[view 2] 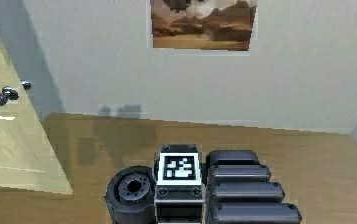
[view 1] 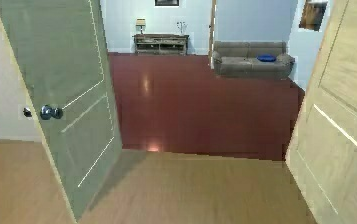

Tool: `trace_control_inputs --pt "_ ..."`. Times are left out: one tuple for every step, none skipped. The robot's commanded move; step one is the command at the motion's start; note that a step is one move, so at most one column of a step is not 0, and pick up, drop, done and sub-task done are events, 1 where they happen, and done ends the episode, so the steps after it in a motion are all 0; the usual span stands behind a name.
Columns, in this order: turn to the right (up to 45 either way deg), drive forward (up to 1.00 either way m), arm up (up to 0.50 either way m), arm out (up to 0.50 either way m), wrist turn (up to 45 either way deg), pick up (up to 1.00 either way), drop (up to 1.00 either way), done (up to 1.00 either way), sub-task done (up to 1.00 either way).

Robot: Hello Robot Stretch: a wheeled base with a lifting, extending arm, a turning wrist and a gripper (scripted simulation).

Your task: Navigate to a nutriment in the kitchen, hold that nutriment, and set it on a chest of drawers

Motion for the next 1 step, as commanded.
trace_control_inputs --pt "0.0 1.0 0.0 0.0 0.0 0.0 0.0 0.0 0.0"
